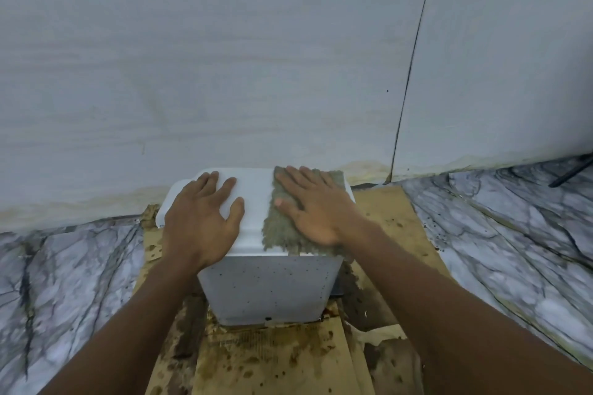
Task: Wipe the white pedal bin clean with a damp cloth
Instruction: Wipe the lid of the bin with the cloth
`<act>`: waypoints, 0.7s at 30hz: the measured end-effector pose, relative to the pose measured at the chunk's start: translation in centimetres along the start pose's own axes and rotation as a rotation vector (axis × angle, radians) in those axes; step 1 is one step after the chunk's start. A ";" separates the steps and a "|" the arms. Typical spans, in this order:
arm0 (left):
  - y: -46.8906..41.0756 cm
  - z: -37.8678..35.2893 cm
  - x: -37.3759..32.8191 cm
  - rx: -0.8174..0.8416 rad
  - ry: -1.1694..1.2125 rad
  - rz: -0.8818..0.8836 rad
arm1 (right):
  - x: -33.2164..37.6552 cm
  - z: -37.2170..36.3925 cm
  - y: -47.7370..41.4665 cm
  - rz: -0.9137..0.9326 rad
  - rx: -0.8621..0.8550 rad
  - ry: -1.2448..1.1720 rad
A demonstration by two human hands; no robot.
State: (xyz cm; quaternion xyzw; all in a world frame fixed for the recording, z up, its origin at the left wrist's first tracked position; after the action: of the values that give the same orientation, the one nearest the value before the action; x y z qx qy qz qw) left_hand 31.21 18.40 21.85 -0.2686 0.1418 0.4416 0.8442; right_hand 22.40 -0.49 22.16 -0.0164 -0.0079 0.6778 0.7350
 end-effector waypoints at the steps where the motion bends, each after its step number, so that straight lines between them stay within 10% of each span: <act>1: -0.1 0.0 -0.1 -0.003 0.005 0.001 | -1.0 0.0 -0.5 -0.039 0.014 -0.020; 8: 0.3 0.2 0.2 -0.029 0.016 0.019 | -3.3 -1.0 1.1 -0.318 0.049 -0.118; 21: 0.1 0.3 -0.7 -0.024 0.009 0.009 | 0.5 -0.7 3.1 0.011 -0.195 -0.033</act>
State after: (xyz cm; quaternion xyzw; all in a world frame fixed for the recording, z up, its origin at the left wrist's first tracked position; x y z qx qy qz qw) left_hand 30.69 18.16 22.44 -0.2800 0.1416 0.4458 0.8383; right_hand 19.42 0.22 21.35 -0.0767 -0.0861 0.6780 0.7259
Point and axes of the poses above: each hand's wrist, its own y-axis away from the middle knuckle, its own z-axis out of the back of the hand, x = y × z, the point moved 5 cm from there along -y, towards the middle knuckle, and after that the axes turned 15 degrees about y, right-handed, at the moved point
